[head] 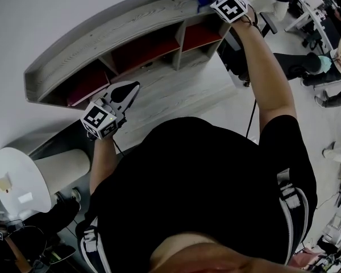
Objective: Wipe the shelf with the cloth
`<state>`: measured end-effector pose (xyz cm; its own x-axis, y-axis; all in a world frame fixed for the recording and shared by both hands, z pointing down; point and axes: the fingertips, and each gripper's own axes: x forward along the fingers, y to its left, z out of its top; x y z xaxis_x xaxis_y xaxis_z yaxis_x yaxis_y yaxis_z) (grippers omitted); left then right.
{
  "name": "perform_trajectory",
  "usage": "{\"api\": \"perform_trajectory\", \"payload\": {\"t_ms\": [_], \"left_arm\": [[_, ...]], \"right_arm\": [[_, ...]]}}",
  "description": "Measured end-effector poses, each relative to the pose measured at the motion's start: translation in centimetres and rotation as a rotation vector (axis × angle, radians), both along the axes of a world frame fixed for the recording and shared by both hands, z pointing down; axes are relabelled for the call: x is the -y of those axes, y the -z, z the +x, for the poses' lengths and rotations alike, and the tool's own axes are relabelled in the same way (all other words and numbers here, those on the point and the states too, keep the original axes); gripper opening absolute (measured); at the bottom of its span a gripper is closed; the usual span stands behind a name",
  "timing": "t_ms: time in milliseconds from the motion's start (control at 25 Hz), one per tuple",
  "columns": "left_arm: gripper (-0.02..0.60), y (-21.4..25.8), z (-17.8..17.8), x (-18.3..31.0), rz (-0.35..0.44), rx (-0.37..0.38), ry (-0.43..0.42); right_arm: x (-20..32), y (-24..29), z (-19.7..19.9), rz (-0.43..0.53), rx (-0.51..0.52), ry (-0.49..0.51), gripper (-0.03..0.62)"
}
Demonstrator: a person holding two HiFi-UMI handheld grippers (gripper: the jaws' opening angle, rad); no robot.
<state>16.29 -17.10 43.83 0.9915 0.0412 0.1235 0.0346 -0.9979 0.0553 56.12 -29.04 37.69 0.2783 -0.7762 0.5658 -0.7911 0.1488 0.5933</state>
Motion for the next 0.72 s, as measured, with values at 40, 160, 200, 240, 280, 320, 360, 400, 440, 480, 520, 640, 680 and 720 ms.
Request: {"api": "perform_trajectory", "payload": {"t_ms": [40,160,200,240,280,320,360,400,440,480,520,640,680,720], "left_arm": [[0.017,0.0,0.1,0.1,-0.005,0.008,0.005],[0.017,0.2,0.3,0.3,-0.021,0.044,0.029],[0.017,0.1,0.4,0.3,-0.023,0.040,0.025],[0.017,0.1,0.5,0.2,-0.022,0.032,0.019],[0.017,0.1,0.5,0.2,-0.017,0.027,0.016],[0.017,0.1,0.5,0.2,-0.014,0.032,0.017],[0.017,0.2,0.5,0.2,-0.013,0.037,0.018],[0.017,0.3,0.6,0.2,-0.012,0.031,0.016],[0.017,0.3,0.6,0.1,-0.011,0.022,0.013],[0.017,0.3,0.6,0.1,-0.009,0.018,0.011],[0.017,0.3,0.6,0.2,-0.006,0.015,0.009],[0.017,0.1,0.6,0.1,0.000,0.008,0.004],[0.017,0.0,0.7,0.1,-0.006,0.013,0.006],[0.017,0.0,0.7,0.0,-0.014,0.018,0.009]], "right_arm": [[0.0,0.0,0.2,0.002,0.002,-0.003,0.054],[0.0,0.2,0.7,0.006,-0.014,-0.009,0.054],[0.0,0.3,0.9,0.004,-0.023,-0.013,0.054],[-0.2,0.4,1.2,0.002,-0.029,-0.017,0.054],[-0.3,0.3,1.4,0.002,-0.026,-0.022,0.054],[-0.4,0.1,1.6,0.004,-0.016,-0.028,0.054],[-0.5,-0.1,1.8,0.006,-0.005,-0.033,0.054],[-0.5,-0.2,1.8,0.007,-0.001,-0.035,0.054],[-0.5,-0.1,1.9,0.008,-0.003,-0.034,0.054],[-0.6,0.2,1.8,0.008,-0.012,-0.031,0.054],[-0.6,0.4,1.8,0.008,-0.023,-0.028,0.054],[-0.6,0.4,1.7,0.011,-0.017,-0.030,0.054],[-0.6,0.3,1.7,0.011,-0.014,-0.031,0.054],[-0.5,0.3,1.7,0.011,-0.016,-0.031,0.054]]}}
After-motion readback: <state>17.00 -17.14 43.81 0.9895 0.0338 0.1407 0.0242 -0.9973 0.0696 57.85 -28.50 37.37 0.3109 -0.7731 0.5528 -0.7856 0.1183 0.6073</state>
